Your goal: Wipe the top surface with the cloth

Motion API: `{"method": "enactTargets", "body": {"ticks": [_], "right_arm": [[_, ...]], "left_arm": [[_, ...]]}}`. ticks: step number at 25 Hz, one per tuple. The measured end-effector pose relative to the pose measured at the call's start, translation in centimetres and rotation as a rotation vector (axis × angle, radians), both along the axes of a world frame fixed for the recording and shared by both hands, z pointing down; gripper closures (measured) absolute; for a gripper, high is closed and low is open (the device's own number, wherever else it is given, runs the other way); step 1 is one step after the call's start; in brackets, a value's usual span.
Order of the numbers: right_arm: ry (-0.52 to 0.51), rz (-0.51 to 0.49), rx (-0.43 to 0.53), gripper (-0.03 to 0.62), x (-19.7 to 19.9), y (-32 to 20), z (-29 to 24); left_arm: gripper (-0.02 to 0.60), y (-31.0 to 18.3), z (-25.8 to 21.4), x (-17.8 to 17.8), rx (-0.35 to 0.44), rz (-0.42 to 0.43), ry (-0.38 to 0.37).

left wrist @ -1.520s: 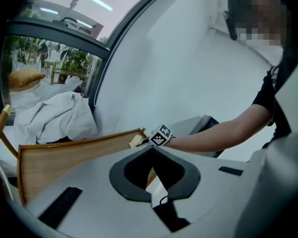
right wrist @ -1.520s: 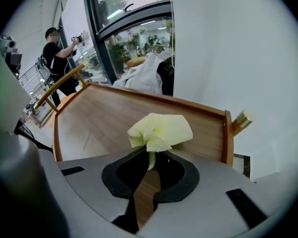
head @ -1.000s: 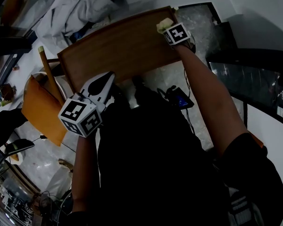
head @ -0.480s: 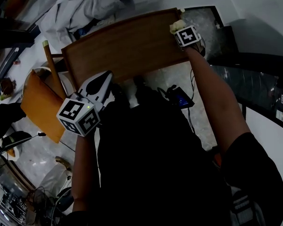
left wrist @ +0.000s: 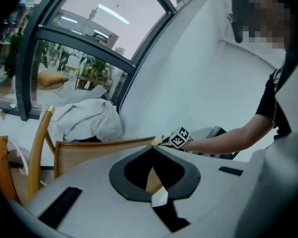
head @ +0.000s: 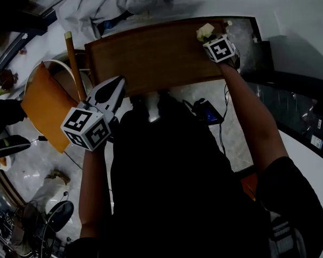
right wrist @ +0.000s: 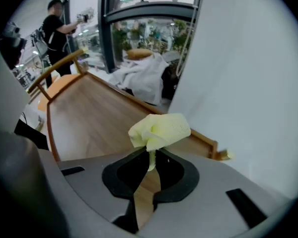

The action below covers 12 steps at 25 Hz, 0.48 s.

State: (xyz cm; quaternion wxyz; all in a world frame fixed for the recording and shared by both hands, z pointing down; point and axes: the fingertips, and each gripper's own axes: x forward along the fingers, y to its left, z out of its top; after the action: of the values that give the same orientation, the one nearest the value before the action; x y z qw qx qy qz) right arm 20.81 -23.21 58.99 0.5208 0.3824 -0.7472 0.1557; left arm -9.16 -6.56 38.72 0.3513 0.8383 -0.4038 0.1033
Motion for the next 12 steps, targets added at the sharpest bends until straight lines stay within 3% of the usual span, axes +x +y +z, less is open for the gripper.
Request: {"method": "enactTargets", "body": {"ticks": [5,12], "right_arm": [[-0.24,-0.176,-0.037,0.546,-16.1,3.5,-1.2],[-0.374,-0.369,-0.121,0.546,-33.9,8.3,-1.6]], "left_arm": [[0.572,0.5,-0.5,-5.5,0.015,-0.058,-0.004],[0.572,2.9,-0.1,-11.7,0.004,-0.097,-0.009]]}}
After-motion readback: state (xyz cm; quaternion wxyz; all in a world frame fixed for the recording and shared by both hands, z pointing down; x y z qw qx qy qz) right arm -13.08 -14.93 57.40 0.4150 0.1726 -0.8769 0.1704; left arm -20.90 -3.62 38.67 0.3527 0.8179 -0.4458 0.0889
